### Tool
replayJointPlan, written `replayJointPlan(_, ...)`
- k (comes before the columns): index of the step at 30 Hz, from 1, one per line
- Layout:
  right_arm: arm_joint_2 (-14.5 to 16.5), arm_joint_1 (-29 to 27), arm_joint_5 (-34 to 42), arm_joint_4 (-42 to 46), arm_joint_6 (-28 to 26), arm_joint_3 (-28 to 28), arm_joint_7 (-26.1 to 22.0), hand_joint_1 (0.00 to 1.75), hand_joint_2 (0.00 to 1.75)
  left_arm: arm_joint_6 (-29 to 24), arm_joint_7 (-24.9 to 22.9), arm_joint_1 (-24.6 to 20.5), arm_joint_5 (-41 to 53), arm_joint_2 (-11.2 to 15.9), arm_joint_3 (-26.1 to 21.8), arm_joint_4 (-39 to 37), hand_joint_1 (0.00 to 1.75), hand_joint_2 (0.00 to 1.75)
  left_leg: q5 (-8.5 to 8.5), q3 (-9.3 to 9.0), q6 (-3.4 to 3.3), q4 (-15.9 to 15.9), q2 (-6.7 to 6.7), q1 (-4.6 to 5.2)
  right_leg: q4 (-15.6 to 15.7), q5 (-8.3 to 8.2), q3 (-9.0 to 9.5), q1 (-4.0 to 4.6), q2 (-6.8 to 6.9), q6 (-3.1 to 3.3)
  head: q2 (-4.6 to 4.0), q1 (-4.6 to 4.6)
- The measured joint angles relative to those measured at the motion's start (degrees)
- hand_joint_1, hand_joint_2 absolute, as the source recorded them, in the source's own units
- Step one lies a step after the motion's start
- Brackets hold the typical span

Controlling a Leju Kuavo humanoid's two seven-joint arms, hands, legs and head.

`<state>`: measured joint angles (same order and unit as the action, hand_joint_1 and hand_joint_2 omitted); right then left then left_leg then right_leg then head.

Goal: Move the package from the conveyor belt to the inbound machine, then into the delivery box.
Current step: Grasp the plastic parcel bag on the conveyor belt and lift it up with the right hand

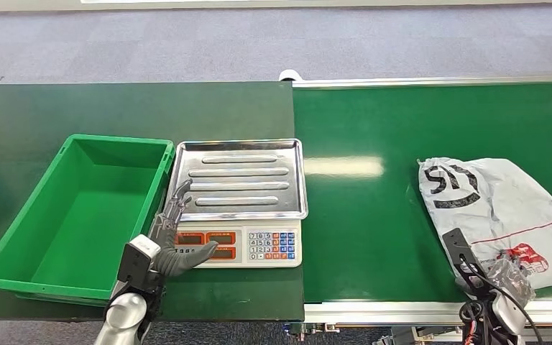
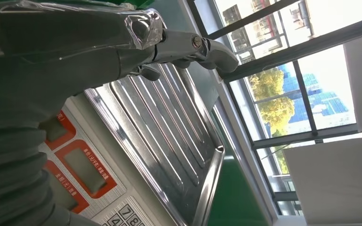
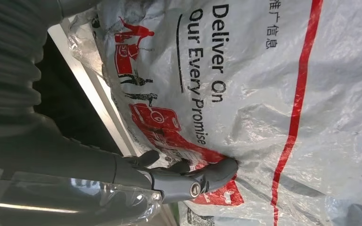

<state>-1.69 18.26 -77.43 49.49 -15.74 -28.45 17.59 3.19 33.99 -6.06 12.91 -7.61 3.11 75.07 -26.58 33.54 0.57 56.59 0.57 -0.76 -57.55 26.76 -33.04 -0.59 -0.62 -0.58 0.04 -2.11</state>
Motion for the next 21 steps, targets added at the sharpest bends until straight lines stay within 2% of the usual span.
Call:
replayJointPlan(7, 0.13, 0.67, -0.94, -0.37, 1.05, -0.08, 0.85, 0.00, 1.75, 0.45, -0.10, 0.02, -0.11, -0.21, -0.17, 0.01, 0.00, 1.75, 0.00, -0.02, 0.00, 0.00, 0.00, 0.00, 0.00, 0.00, 0.02, 0.00, 0.00, 0.00, -0.01, -0.01)
replayJointPlan(11, 0.57, 1.36, -1.08, -1.09, 1.89, -0.10, 0.36, 1.72, 1.75, 0.50, -0.14, 0.09, 0.05, -0.49, -0.77, 0.15, 0.00, 1.75, 0.00, -0.07, -0.01, 0.00, 0.00, 0.00, 0.00, 0.00, 0.08, 0.00, 0.00, 0.00, 0.00, 0.01)
replayJointPlan(21, 1.64, 1.81, 5.29, -0.60, 2.85, -0.92, -5.67, 1.75, 1.75, 0.31, -0.71, 0.79, 1.54, -1.05, -1.83, 1.60, 0.00, 1.75, 0.00, -0.07, 0.00, 0.00, -0.01, -0.01, 0.00, 0.00, 0.06, 0.01, 0.00, 0.00, 0.00, -0.01)
